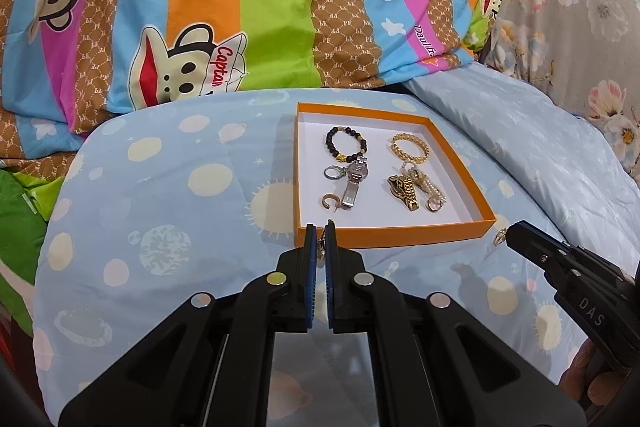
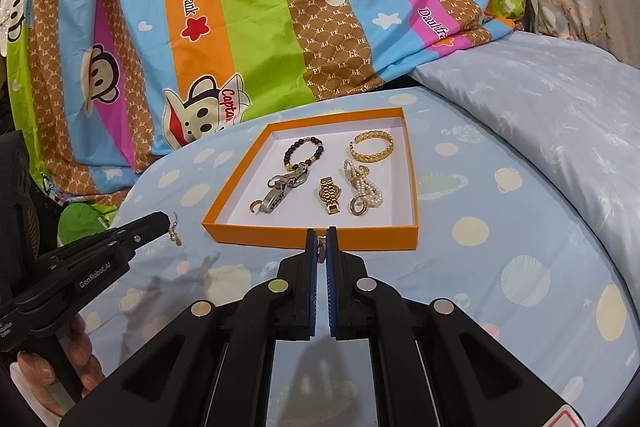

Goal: Organize jewelry
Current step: 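Lower both earrings into the orange box and open both tools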

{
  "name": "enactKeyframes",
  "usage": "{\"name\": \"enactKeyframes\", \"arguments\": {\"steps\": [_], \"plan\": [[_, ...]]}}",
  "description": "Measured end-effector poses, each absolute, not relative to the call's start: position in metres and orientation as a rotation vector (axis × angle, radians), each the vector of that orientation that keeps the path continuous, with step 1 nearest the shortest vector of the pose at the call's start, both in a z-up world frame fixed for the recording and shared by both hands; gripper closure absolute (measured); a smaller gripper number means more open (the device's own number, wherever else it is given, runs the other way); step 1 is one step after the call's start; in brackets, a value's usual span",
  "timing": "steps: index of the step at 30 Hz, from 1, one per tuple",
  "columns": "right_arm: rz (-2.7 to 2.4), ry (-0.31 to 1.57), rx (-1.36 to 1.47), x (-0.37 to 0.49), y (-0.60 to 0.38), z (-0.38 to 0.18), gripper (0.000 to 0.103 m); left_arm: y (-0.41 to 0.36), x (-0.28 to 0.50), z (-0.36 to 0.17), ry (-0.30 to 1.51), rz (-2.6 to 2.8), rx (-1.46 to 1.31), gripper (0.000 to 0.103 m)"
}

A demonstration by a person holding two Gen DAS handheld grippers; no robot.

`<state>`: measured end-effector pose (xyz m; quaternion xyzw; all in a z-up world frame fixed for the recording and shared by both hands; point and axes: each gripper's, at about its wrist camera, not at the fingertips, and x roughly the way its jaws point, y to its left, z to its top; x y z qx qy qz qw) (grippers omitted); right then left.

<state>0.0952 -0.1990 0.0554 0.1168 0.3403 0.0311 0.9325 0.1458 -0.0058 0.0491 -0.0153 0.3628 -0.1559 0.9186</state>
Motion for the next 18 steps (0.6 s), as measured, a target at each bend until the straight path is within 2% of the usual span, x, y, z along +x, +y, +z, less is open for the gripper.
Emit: {"name": "enactKeyframes", "arguments": {"steps": [18], "plan": [[0.062, 0.654, 0.225, 0.141, -0.214, 0.064, 0.099, -0.037, 0.193, 0.060, 0.703, -0.322, -0.048, 0.100]]}}
